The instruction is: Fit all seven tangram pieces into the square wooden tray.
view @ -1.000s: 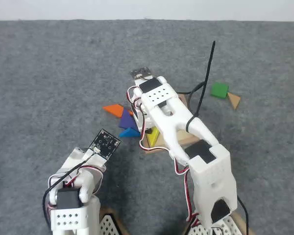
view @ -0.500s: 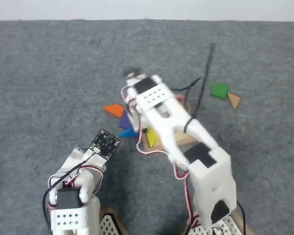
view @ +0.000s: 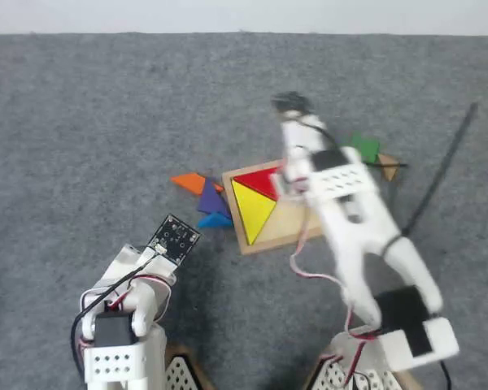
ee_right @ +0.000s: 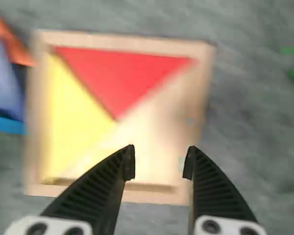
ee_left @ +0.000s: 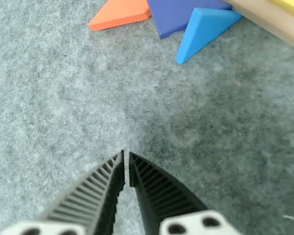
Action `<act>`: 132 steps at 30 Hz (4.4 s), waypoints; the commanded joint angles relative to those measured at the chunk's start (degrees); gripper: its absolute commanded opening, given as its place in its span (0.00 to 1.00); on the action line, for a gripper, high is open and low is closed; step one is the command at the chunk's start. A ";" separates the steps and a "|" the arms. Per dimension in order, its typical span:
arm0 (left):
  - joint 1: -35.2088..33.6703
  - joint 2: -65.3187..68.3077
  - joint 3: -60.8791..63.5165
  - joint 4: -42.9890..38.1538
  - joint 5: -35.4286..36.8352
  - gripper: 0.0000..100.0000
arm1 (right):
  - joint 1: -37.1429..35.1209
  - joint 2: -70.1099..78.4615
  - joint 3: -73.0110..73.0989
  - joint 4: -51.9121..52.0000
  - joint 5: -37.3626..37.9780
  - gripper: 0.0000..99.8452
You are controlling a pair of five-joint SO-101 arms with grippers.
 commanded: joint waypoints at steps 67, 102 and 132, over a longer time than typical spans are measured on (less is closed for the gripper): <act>-0.35 -0.97 -0.48 0.18 -0.79 0.01 | 16.75 46.37 -52.40 15.96 -18.46 0.25; -0.35 0.88 -13.32 -9.67 -0.62 0.05 | 22.46 -12.09 14.51 -3.82 2.64 0.25; 11.16 117.63 -94.02 -4.75 44.04 0.12 | 24.48 -30.02 41.23 -21.85 2.20 0.12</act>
